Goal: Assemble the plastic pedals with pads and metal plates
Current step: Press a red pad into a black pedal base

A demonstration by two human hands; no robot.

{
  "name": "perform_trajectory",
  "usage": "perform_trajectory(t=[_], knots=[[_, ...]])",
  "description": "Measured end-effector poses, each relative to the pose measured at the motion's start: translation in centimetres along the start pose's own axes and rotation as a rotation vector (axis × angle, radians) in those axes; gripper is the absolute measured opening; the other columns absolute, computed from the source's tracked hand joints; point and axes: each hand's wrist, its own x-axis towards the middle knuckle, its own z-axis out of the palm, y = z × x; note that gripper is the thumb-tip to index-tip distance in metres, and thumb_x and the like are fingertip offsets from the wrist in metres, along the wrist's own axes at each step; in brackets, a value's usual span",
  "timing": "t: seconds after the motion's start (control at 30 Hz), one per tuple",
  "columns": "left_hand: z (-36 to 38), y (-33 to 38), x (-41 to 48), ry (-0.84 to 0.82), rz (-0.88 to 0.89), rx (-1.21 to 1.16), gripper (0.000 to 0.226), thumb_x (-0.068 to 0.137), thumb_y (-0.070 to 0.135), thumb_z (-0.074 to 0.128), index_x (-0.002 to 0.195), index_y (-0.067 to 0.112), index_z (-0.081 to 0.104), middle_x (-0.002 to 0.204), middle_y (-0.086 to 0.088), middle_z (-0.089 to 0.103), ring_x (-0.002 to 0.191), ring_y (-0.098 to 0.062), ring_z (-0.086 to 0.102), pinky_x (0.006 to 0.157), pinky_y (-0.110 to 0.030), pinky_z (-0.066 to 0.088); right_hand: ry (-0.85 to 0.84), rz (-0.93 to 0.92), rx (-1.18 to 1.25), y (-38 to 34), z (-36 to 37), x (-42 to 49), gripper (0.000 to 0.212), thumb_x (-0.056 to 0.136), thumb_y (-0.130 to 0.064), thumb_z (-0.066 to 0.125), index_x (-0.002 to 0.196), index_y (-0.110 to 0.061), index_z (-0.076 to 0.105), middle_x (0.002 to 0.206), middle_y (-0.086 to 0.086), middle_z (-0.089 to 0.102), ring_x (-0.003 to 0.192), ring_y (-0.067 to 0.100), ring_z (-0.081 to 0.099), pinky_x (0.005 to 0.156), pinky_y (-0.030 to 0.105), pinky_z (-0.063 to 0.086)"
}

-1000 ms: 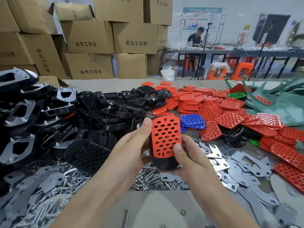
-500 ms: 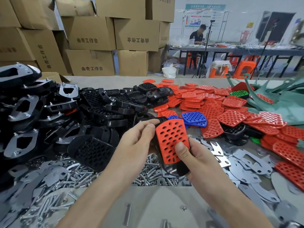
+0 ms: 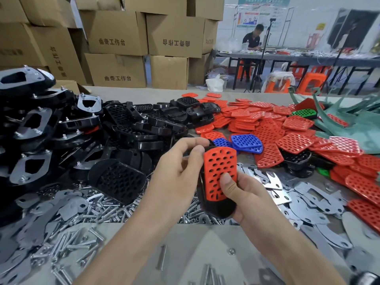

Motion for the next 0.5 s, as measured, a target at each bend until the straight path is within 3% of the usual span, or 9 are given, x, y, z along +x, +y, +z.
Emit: perform_trajectory(t=[0.07, 0.17, 0.23, 0.37, 0.43, 0.5], knots=[[0.0, 0.1, -0.1, -0.009, 0.021, 0.04, 0.018, 0.104, 0.026, 0.05, 0.104, 0.031, 0.067, 0.072, 0.011, 0.069, 0.064, 0.001, 0.058, 0.059, -0.013, 0.048, 0.04, 0.025, -0.003, -0.1, 0.2, 0.0, 0.031, 0.082, -0.047, 0.063, 0.105, -0.031, 0.077, 0.107, 0.009, 0.079, 0.1, 0.032, 0.076, 0.102, 0.066, 0.049], [0.0, -0.1, 0.0, -0.011, -0.001, 0.036, 0.017, 0.103, 0.026, 0.051, 0.106, 0.031, 0.066, 0.07, 0.013, 0.068, 0.062, 0.001, 0.057, 0.056, -0.012, 0.046, 0.091, 0.069, -0.002, -0.3, 0.4, 0.0, 0.038, 0.079, -0.047, 0.064, 0.105, -0.022, 0.077, 0.105, 0.007, 0.079, 0.104, 0.033, 0.074, 0.105, 0.067, 0.046], [-0.2, -0.1, 0.1, -0.027, -0.02, 0.047, 0.017, 0.103, 0.026, 0.051, 0.106, 0.031, 0.067, 0.074, 0.008, 0.07, 0.065, -0.001, 0.059, 0.057, -0.019, 0.049, 0.098, 0.083, -0.005, -0.5, 0.5, -0.1, 0.041, 0.079, -0.048, 0.066, 0.107, -0.019, 0.076, 0.105, 0.006, 0.08, 0.104, 0.031, 0.074, 0.105, 0.066, 0.047], [-0.5, -0.3, 0.3, -0.02, -0.041, 0.023, 0.019, 0.103, 0.03, 0.053, 0.104, 0.031, 0.071, 0.093, -0.001, 0.075, 0.082, -0.017, 0.07, 0.076, -0.029, 0.058, 0.069, 0.06, 0.034, -0.8, 0.5, -0.3, 0.044, 0.08, -0.052, 0.074, 0.105, -0.016, 0.077, 0.106, 0.008, 0.079, 0.1, 0.027, 0.076, 0.098, 0.054, 0.056], [-0.5, -0.8, 0.4, 0.006, -0.109, -0.032, 0.019, 0.1, 0.041, 0.057, 0.105, 0.031, 0.073, 0.098, -0.004, 0.075, 0.089, -0.024, 0.07, 0.088, -0.042, 0.059, 0.049, 0.05, 0.079, -0.7, 0.6, -0.2, 0.042, 0.085, -0.047, 0.071, 0.106, -0.011, 0.076, 0.107, 0.011, 0.079, 0.097, 0.025, 0.076, 0.088, 0.046, 0.061], [-0.4, -1.1, 0.5, 0.002, -0.205, -0.161, 0.036, 0.088, 0.057, 0.062, 0.106, 0.029, 0.074, 0.096, -0.009, 0.075, 0.088, -0.023, 0.07, 0.087, -0.047, 0.057, 0.038, 0.037, 0.167, -0.6, 0.4, -0.1, 0.041, 0.085, -0.039, 0.066, 0.106, -0.005, 0.076, 0.109, 0.015, 0.078, 0.094, 0.025, 0.076, 0.08, 0.039, 0.064]])
